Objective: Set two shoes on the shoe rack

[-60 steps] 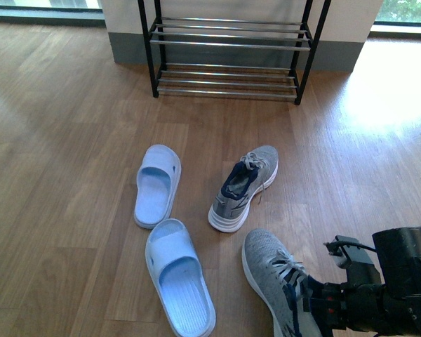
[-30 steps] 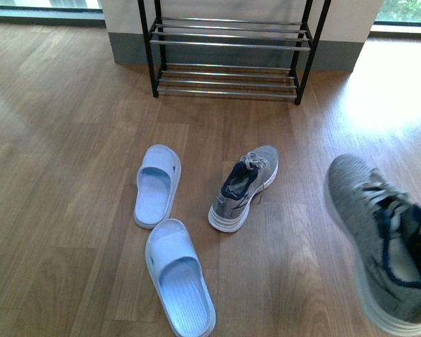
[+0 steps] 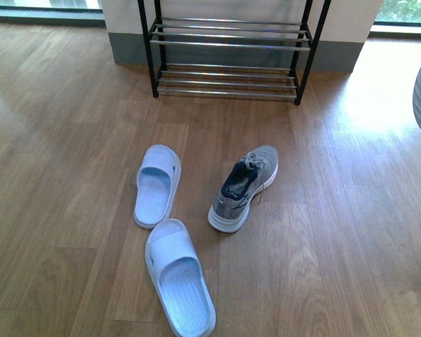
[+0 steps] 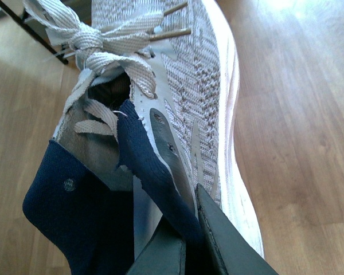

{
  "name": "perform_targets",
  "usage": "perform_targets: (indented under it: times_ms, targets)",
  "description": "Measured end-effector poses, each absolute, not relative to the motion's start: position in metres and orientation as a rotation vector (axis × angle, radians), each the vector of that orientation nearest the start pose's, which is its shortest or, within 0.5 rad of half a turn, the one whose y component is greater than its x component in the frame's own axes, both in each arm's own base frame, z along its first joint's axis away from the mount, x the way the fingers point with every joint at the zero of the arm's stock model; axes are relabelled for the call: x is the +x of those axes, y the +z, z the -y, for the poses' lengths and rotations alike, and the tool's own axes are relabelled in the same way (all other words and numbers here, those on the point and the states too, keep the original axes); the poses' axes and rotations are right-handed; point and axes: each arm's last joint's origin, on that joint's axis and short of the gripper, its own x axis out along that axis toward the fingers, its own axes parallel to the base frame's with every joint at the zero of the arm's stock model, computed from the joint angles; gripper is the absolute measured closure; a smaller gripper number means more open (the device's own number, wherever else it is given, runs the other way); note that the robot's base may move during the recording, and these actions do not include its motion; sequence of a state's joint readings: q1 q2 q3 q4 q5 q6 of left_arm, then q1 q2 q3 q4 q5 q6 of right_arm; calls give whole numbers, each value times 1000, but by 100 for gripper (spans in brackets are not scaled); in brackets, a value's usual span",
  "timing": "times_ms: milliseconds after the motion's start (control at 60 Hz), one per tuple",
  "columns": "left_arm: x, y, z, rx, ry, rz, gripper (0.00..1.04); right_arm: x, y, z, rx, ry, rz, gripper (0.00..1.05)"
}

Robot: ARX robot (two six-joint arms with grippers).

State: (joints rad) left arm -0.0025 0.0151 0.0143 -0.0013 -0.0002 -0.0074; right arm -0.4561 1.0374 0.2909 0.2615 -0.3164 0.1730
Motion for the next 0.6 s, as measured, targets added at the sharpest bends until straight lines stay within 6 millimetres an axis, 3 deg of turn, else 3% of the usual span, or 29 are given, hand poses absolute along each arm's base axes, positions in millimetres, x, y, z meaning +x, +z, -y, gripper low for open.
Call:
perform_targets:
  times_ms: [600]
  targets:
    - [98, 167, 0, -7, 0, -2, 9, 171, 169, 75, 352, -176, -403, 103]
